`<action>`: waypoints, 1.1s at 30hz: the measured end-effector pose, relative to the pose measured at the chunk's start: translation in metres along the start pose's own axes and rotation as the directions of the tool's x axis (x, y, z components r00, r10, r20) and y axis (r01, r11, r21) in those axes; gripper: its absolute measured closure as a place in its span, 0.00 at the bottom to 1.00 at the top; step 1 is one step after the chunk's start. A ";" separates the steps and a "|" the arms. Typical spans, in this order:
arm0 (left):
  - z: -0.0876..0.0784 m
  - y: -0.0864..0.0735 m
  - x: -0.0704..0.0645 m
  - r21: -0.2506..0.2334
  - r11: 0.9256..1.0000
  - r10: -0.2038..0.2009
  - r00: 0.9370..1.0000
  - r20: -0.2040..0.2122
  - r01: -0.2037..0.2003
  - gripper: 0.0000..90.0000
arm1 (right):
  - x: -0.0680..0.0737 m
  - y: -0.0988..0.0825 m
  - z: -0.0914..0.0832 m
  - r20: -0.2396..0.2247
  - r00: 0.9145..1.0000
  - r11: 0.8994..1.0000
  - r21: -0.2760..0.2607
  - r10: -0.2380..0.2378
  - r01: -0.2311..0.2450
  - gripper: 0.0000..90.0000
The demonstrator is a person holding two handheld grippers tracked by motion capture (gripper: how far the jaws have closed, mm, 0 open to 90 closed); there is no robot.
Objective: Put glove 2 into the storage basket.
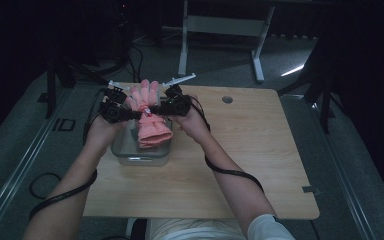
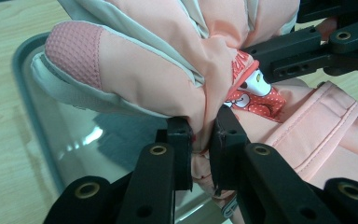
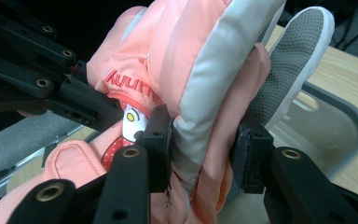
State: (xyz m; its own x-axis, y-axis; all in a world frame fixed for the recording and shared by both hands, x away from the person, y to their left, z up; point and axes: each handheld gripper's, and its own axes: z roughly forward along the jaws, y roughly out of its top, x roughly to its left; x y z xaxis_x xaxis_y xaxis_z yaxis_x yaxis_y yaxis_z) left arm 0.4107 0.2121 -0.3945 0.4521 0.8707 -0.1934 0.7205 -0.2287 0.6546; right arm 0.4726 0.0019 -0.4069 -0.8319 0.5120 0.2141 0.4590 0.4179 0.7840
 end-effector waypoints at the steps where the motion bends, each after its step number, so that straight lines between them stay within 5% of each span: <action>1: 0.001 -0.001 0.002 0.001 1.000 -0.012 1.000 -0.005 0.012 0.89 | -0.001 0.002 0.004 -0.007 1.000 1.000 0.004 -0.001 0.001 0.70; 9: 0.017 -0.009 0.017 0.016 0.998 -0.055 0.998 -0.028 0.055 0.89 | -0.009 0.002 0.030 -0.021 1.000 0.999 0.041 -0.002 0.003 0.70; 27: 0.063 -0.035 0.032 0.114 0.987 -0.117 0.993 -0.004 0.117 0.88 | -0.028 -0.035 0.068 -0.020 0.999 0.988 0.148 0.050 -0.047 0.67; 33: 0.073 -0.037 0.036 0.126 0.980 -0.157 0.988 -0.002 0.156 0.88 | -0.031 -0.036 0.075 0.024 0.998 0.979 0.195 0.051 -0.055 0.65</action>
State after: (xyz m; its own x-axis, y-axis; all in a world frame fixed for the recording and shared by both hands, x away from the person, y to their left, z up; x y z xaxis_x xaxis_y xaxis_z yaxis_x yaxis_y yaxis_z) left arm 0.4386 0.2198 -0.4789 0.3322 0.8968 -0.2922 0.8428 -0.1431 0.5189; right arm 0.5050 0.0276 -0.4857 -0.7997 0.5506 0.2396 0.5557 0.5275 0.6426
